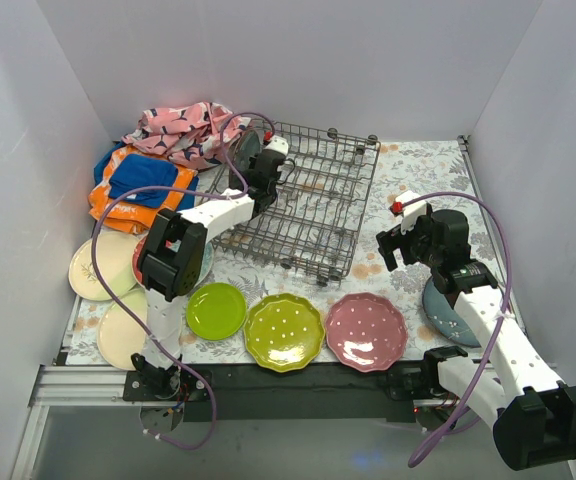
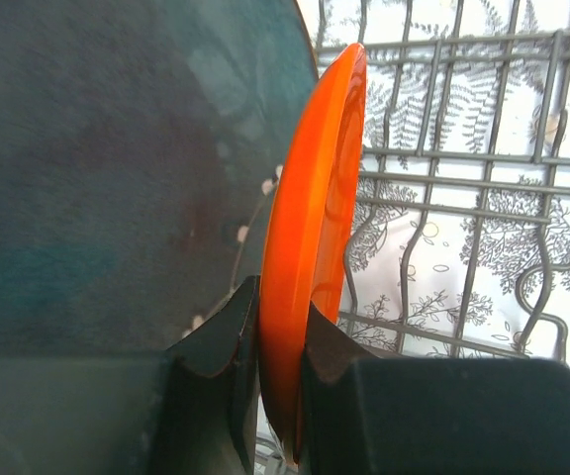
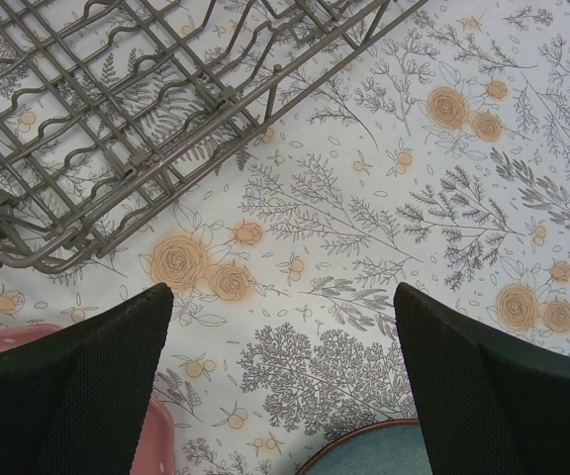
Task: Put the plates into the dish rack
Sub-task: Insert the plate into the dish rack
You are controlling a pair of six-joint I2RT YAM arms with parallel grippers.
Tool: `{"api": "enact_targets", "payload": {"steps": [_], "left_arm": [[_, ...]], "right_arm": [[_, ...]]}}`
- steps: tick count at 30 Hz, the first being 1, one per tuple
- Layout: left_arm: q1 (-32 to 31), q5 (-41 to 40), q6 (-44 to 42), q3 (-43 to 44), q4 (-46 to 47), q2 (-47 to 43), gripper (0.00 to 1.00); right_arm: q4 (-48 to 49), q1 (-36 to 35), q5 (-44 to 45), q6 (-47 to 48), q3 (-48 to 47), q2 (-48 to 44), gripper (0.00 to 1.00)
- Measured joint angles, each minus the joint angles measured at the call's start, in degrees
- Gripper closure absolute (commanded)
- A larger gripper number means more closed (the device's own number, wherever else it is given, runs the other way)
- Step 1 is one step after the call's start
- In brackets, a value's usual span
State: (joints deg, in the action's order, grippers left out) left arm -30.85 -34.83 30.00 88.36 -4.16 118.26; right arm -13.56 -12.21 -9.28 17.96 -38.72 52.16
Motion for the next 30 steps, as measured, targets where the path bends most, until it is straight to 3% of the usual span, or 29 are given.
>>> {"api": "enact_targets", "payload": {"steps": [8,12,14,20,30], "left_arm": [[0.04,0.15,0.85,-0.35,0.46,1.46,1.00],[0.09,0.11,1.18,-0.35,0.48,1.46,0.89],[0.11,0.07,1.40,-0.35,0.48,1.46,0.77],[0.11,-0.48,1.97,-0.35,-0.31,1.46,0.66],[0.11,-3.63,1.75,-0.17,-0.39,1.46,0.65]], "right_arm": [[0.00,0.20,-0.20,-0.04,0.00,0.00,0.03],[0.00,0.22,-0.33,-0.09,0.00,0.00,0.03],[0.00,0.22,-0.33,-0.09,0.00,0.00,0.03],[0.00,0.26,-0.33,-0.20,0.00,0.00,0.03],[0.00,0.52,-0.57,-0.26,0.22,-0.07,0.03]]}}
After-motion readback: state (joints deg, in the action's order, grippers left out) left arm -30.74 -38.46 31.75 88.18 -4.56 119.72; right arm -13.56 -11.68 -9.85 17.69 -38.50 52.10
